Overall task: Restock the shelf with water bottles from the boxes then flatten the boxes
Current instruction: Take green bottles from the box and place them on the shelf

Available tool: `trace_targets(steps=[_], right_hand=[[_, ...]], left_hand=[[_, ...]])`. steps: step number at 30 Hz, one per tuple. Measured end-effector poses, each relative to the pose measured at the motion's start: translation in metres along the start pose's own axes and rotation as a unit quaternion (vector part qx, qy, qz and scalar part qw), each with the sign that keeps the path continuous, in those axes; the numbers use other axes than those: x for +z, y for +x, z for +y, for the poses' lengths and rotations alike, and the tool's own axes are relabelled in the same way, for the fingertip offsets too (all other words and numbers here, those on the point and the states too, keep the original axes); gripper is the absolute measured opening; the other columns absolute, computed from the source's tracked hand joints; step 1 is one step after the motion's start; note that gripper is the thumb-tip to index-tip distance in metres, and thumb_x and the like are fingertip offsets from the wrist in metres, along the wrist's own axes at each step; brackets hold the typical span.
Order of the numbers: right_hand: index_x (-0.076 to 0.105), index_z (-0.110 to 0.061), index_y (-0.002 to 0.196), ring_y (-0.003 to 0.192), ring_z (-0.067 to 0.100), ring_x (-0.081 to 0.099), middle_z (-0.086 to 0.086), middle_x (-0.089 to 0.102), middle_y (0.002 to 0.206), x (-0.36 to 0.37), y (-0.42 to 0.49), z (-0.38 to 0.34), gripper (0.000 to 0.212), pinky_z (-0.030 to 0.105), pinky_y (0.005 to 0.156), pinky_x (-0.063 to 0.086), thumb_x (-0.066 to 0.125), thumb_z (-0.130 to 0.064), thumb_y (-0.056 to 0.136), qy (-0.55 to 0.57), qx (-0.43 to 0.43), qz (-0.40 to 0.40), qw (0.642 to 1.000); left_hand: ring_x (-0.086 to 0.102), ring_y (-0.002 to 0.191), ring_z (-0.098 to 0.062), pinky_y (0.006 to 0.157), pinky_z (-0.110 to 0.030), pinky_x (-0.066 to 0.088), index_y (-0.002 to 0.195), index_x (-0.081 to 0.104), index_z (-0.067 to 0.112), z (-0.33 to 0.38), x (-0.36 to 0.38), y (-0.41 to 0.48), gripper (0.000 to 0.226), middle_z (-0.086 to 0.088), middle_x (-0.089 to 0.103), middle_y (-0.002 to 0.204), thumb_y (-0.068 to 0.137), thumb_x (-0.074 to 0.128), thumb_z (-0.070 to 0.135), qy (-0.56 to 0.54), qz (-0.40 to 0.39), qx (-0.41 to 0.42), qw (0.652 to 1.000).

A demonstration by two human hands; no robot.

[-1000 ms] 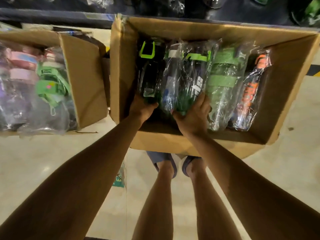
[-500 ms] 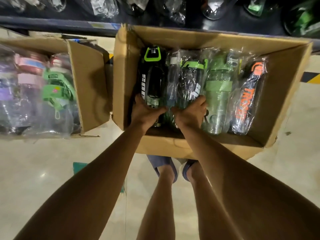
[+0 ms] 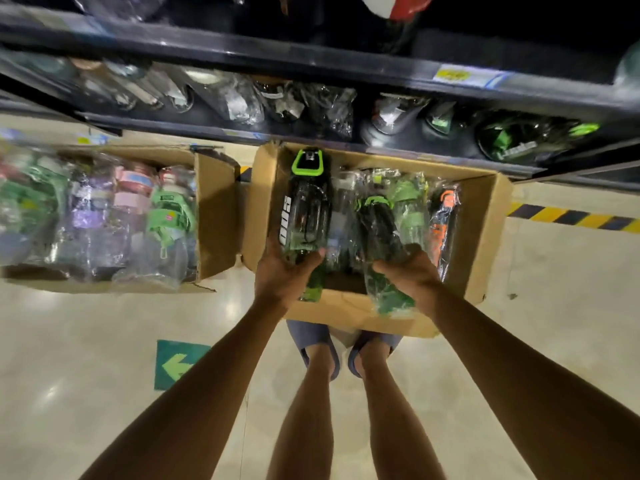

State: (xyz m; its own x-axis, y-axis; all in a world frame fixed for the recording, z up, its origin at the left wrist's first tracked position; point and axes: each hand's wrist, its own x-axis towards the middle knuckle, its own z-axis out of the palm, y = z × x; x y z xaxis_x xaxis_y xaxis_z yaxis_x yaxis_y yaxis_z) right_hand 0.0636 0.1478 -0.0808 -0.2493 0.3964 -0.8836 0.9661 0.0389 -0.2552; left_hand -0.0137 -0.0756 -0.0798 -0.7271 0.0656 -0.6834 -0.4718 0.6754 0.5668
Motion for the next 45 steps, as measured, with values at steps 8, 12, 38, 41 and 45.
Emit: trace_targets(steps=[8, 12, 38, 41, 45], right_hand=[[0.066, -0.004, 0.125, 0.089, 0.034, 0.078, 0.015, 0.079, 0.100, -0.083, -0.196, 0.001, 0.055, 0.047, 0.084, 0.062, 0.089, -0.014, 0.076, 0.227, -0.016, -0.109, 0.967], [0.062, -0.014, 0.135, 0.115, 0.039, 0.070, 0.017, 0.073, 0.124, -0.128, -0.327, -0.005, 0.074, 0.056, 0.102, 0.054, 0.094, -0.025, 0.069, 0.271, -0.103, -0.139, 0.947], [0.038, -0.061, 0.149, 0.150, 0.020, 0.034, -0.018, 0.033, 0.161, -0.417, -0.605, 0.014, 0.078, 0.059, 0.120, 0.033, 0.069, -0.071, 0.079, 0.423, -0.414, -0.120, 0.797], [0.034, -0.049, 0.153, 0.126, 0.013, 0.055, -0.015, 0.035, 0.155, -0.442, -0.621, 0.003, 0.083, 0.036, 0.094, 0.055, 0.080, -0.034, 0.085, 0.415, -0.442, -0.150, 0.781], [0.054, -0.021, 0.138, 0.116, 0.022, 0.067, 0.007, 0.067, 0.134, -0.475, -0.638, -0.019, 0.070, 0.036, 0.102, 0.051, 0.087, -0.021, 0.077, 0.376, -0.470, -0.134, 0.787]], left_hand=[[0.073, 0.091, -0.019, 0.071, -0.029, 0.057, 0.113, 0.060, 0.034, 0.097, -0.104, -0.158, 0.042, 0.010, 0.071, 0.100, 0.082, 0.072, 0.061, -0.067, -0.007, -0.033, 0.997], [0.070, 0.075, 0.007, 0.061, -0.016, 0.055, 0.107, 0.059, 0.038, 0.166, -0.157, -0.257, 0.031, 0.010, 0.071, 0.107, 0.094, 0.074, 0.014, -0.161, -0.056, -0.025, 0.985], [0.029, 0.134, 0.000, 0.107, -0.023, 0.024, 0.160, 0.019, 0.029, 0.428, -0.131, -0.602, 0.077, 0.024, 0.027, 0.141, 0.099, 0.063, 0.042, -0.284, 0.008, 0.335, 0.898], [0.017, 0.138, 0.003, 0.118, -0.032, 0.020, 0.161, 0.010, 0.037, 0.446, -0.128, -0.611, 0.131, 0.029, 0.016, 0.149, 0.056, 0.061, 0.095, -0.279, 0.027, 0.347, 0.895], [0.016, 0.142, 0.005, 0.122, -0.038, 0.018, 0.157, 0.010, 0.049, 0.479, -0.142, -0.618, 0.130, 0.036, 0.013, 0.150, 0.047, 0.064, 0.094, -0.294, 0.014, 0.380, 0.877]])
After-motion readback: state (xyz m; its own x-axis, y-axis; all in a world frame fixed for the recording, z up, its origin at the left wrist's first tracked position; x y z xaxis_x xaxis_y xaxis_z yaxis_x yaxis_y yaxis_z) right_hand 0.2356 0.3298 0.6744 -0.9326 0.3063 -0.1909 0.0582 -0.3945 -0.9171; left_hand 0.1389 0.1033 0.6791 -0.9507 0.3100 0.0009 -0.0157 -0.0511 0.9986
